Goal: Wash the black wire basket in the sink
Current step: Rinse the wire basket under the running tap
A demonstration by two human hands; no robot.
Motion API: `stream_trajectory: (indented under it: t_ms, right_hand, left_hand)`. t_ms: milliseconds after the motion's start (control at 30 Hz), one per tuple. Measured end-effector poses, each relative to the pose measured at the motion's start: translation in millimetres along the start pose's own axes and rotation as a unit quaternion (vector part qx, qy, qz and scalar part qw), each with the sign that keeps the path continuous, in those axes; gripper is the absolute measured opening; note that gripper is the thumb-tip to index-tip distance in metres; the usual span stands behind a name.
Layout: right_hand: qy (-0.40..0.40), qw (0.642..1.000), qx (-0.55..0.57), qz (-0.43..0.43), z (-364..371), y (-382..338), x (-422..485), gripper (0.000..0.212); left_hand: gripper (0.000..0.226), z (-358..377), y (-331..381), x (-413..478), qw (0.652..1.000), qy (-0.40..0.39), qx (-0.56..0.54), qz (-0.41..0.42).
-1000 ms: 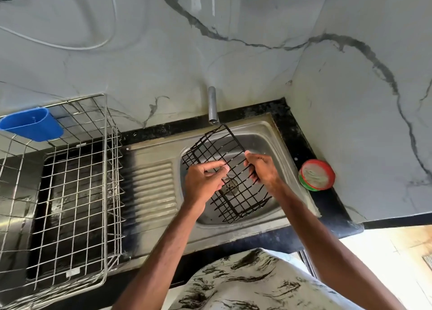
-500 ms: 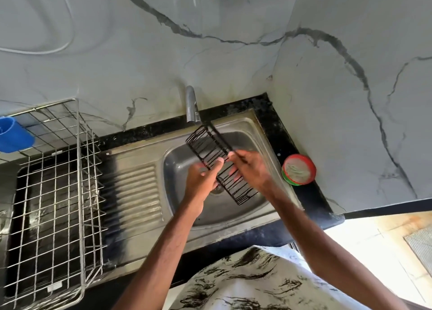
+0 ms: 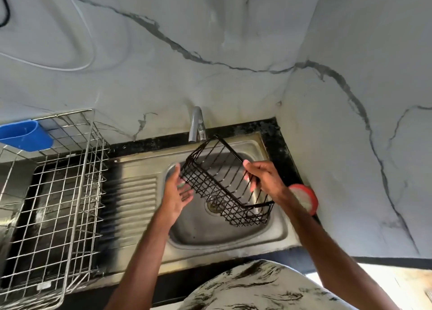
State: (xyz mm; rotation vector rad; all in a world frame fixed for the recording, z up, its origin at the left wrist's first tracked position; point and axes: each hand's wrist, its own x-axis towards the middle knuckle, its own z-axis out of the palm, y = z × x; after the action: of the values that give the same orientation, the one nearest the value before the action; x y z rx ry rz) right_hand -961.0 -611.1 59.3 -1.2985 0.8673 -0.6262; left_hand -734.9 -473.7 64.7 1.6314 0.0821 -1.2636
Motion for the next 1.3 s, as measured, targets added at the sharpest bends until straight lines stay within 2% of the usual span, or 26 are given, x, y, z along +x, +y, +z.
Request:
stream_trajectory:
  t_ms: [100, 200, 267, 333, 433, 500, 567, 633, 667, 733, 800, 900, 1000, 1133, 1200, 1267, 1300]
  right_hand:
    - [-0.017, 1.0, 0.018, 0.008, -6, 1, 5, 0.046]
    - [0.036, 0.999, 0.03, 0.023, -8, 9, 10, 0.051]
    - [0.054, 0.995, 0.073, 0.042, -11, 15, 14, 0.049]
    - [0.05, 0.992, 0.098, 0.064, -11, 18, 17, 0.043]
    - [0.041, 0.99, 0.117, 0.073, -9, 22, 21, 0.038]
    - [0.037, 0.992, 0.081, 0.087, -5, 25, 26, 0.04]
    - [0.04, 0.991, 0.034, 0.12, -2, 27, 32, 0.045]
    - [0.013, 0.99, 0.033, 0.134, 0, 28, 33, 0.047]
    - [-0.012, 0.992, 0.034, 0.12, 1, 28, 32, 0.045]
    - [-0.056, 0.993, 0.015, 0.102, 2, 27, 26, 0.054]
    - [-0.069, 0.991, 0.02, 0.116, 0, 24, 21, 0.061]
    - [-0.043, 0.985, 0.067, 0.154, -14, 31, 20, 0.081]
    - [-0.012, 0.979, 0.093, 0.18, -21, 37, 11, 0.068]
    - [0.009, 0.982, 0.059, 0.18, -34, 86, 17, 0.098]
    - [0.017, 0.984, 0.07, 0.164, -38, 88, 18, 0.094]
    - [0.027, 0.985, 0.067, 0.157, -25, 45, 7, 0.079]
    - [0.03, 0.987, 0.054, 0.148, -23, 33, 5, 0.074]
  left_hand:
    - [0.085, 1, 25, -12, 0.995, -0.1, 0.013, -0.006]
    - [0.072, 0, 35, -21, 0.978, -0.204, 0.041, -0.03]
    - [0.078, -2, 38, -29, 0.961, -0.265, 0.062, -0.047]
    - [0.097, -5, 40, -36, 0.949, -0.295, 0.082, -0.073]
    - [0.128, -7, 43, -48, 0.951, -0.28, 0.104, -0.078]
    - [0.134, -8, 43, -56, 0.956, -0.268, 0.088, -0.082]
    - [0.129, -6, 40, -61, 0.959, -0.261, 0.055, -0.096]
    - [0.121, -3, 32, -64, 0.961, -0.253, 0.041, -0.101]
    - [0.116, 0, 27, -63, 0.964, -0.246, 0.046, -0.093]
    - [0.108, 5, 17, -63, 0.971, -0.222, 0.058, -0.065]
    - [0.112, 9, 9, -59, 0.978, -0.189, 0.075, -0.033]
    - [0.11, 18, -2, -51, 0.979, -0.15, 0.139, 0.025]
    - [0.095, 28, -11, -42, 0.973, -0.114, 0.184, 0.075]
    - [0.059, 41, -16, -36, 0.971, -0.109, 0.19, 0.1]
    - [0.062, 42, -15, -31, 0.968, -0.117, 0.198, 0.104]
    - [0.072, 42, -14, -24, 0.964, -0.117, 0.215, 0.106]
    - [0.069, 42, -14, -19, 0.962, -0.113, 0.225, 0.105]
